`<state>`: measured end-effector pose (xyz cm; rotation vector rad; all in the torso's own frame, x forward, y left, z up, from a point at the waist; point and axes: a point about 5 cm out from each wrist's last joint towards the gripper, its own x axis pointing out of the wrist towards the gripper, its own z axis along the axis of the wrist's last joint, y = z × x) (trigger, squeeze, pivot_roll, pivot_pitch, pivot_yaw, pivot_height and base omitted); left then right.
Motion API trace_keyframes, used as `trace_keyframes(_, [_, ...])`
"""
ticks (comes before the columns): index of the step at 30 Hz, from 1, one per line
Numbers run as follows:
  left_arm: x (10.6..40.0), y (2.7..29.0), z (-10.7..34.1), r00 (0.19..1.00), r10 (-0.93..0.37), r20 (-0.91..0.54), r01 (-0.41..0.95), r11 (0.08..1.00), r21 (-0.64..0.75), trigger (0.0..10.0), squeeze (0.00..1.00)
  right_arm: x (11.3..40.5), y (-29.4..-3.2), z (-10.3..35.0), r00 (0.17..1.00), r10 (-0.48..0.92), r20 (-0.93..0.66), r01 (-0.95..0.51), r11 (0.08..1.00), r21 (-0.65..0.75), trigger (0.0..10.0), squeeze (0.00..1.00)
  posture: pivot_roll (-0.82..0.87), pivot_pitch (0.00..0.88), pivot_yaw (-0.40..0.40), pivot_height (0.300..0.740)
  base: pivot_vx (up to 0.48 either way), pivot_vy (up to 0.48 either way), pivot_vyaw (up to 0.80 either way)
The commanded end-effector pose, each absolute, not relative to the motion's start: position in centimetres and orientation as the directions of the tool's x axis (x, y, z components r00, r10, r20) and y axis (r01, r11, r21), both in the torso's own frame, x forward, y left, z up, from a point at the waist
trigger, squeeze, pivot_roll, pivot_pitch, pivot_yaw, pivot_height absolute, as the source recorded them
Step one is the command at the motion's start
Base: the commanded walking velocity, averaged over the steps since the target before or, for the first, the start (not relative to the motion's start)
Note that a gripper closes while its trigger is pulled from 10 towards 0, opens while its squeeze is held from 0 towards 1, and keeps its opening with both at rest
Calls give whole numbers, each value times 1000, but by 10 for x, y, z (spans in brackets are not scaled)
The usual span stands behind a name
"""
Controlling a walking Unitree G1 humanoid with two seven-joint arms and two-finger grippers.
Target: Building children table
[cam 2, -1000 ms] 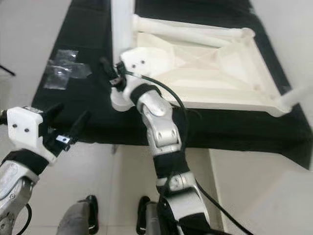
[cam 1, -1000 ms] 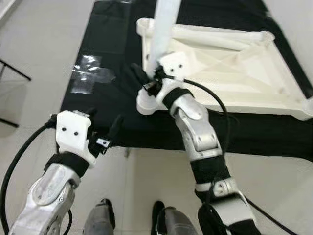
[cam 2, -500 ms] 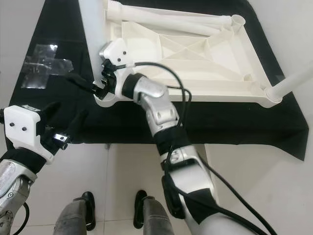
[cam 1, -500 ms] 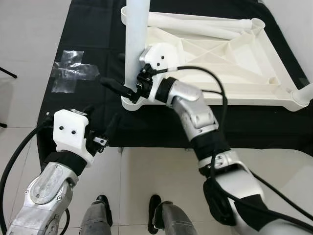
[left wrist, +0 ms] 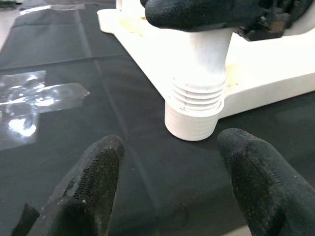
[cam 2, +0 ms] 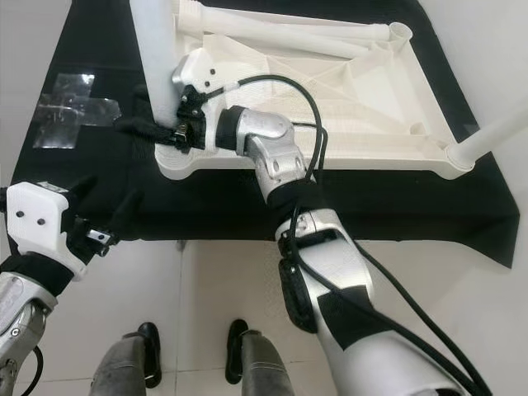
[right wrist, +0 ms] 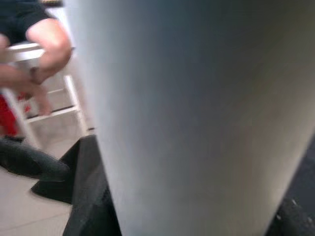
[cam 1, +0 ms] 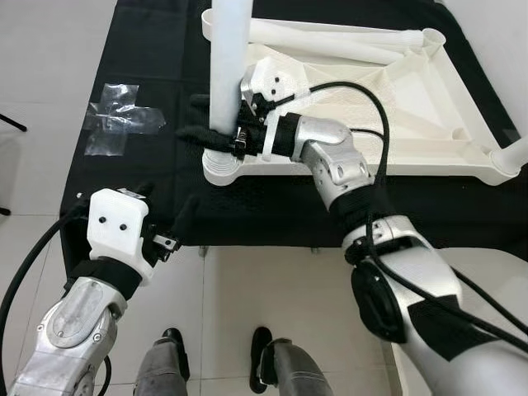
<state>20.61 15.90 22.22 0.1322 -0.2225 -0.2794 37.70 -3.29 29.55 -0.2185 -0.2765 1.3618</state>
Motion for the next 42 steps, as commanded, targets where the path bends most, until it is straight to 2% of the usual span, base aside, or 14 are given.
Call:
trace_keyframes(1, [202, 156, 221, 933, -307, 188, 277, 946, 168, 10000, 0, 375, -32, 291, 142, 988, 65, -942, 155, -299, 0, 0, 234, 324, -166, 740, 0, 0, 0])
trace_keyframes(9, [198, 153, 222, 931, -308, 194, 279, 947, 161, 10000, 0, 379, -40, 270, 162, 987, 25, -952, 162, -259, 0, 0, 192, 331, -197, 740, 0, 0, 0])
trace_keyframes(13, [198, 155, 223, 932, -302, 199, 273, 948, 161, 10000, 0, 384, -39, 239, 366, 930, -32, -913, 353, -204, 0, 0, 172, 343, -195, 740, 0, 0, 0])
trace_keyframes(14, [200, 155, 223, 931, -305, 198, 276, 947, 162, 10000, 0, 391, -38, 216, 633, 771, -73, -770, 616, -166, 0, 0, 166, 349, -192, 740, 0, 0, 0])
trace_keyframes(17, [204, 155, 224, 927, -316, 200, 286, 944, 167, 10000, 0, 379, -27, 192, 747, 658, -96, -665, 741, -98, 0, 0, 165, 358, -179, 740, 0, 0, 0])
trace_keyframes(27, [209, 154, 227, 917, -336, 214, 306, 938, 160, 10000, 0, 362, 9, 198, 731, 682, -34, -681, 726, -97, 0, 0, 152, 339, -168, 740, 0, 0, 0])
trace_keyframes(28, [209, 155, 226, 918, -334, 212, 304, 939, 160, 10000, 0, 363, 11, 202, 712, 702, -17, -700, 708, -99, 10000, 0, 151, 339, -167, 740, 0, 0, 0])
trace_keyframes(29, [209, 155, 226, 918, -334, 212, 304, 939, 160, 10000, 0, 363, 11, 202, 712, 702, -17, -700, 708, -99, 10000, 0, 151, 339, -167, 740, 0, 0, 0])
trace_keyframes(30, [209, 156, 227, 919, -331, 212, 301, 940, 162, 10000, 0, 364, 13, 210, 674, 739, 8, -735, 672, -92, 10000, 1000, 153, 336, -167, 740, 0, 0, 0])
trace_keyframes(36, [210, 155, 228, 918, -332, 217, 302, 940, 162, 10000, 0, 362, 17, 238, 486, 866, 118, -858, 498, -123, 10000, 1000, 156, 335, -167, 740, 0, 0, 0])
trace_keyframes(37, [211, 154, 227, 917, -335, 217, 305, 939, 161, 10000, 0, 357, 17, 251, 359, 919, 164, -916, 381, -128, 10000, 576, 148, 333, -167, 740, 0, 0, 0])
trace_keyframes(38, [211, 154, 227, 917, -335, 217, 305, 939, 161, 10000, 0, 357, 17, 251, 359, 919, 164, -916, 381, -128, 10000, 576, 148, 333, -167, 740, 0, 0, 0])
trace_keyframes(39, [211, 153, 226, 916, -340, 214, 310, 937, 159, 10000, 0, 352, 15, 260, 240, 955, 174, -950, 268, -159, 10000, 0, 153, 332, -170, 740, 0, 0, 0])
trace_keyframes(42, [212, 151, 225, 914, -349, 209, 320, 934, 157, 10000, 0, 349, 12, 266, 105, 986, 126, -967, 131, -220, 10000, 0, 156, 331, -173, 740, 0, 0, 0])
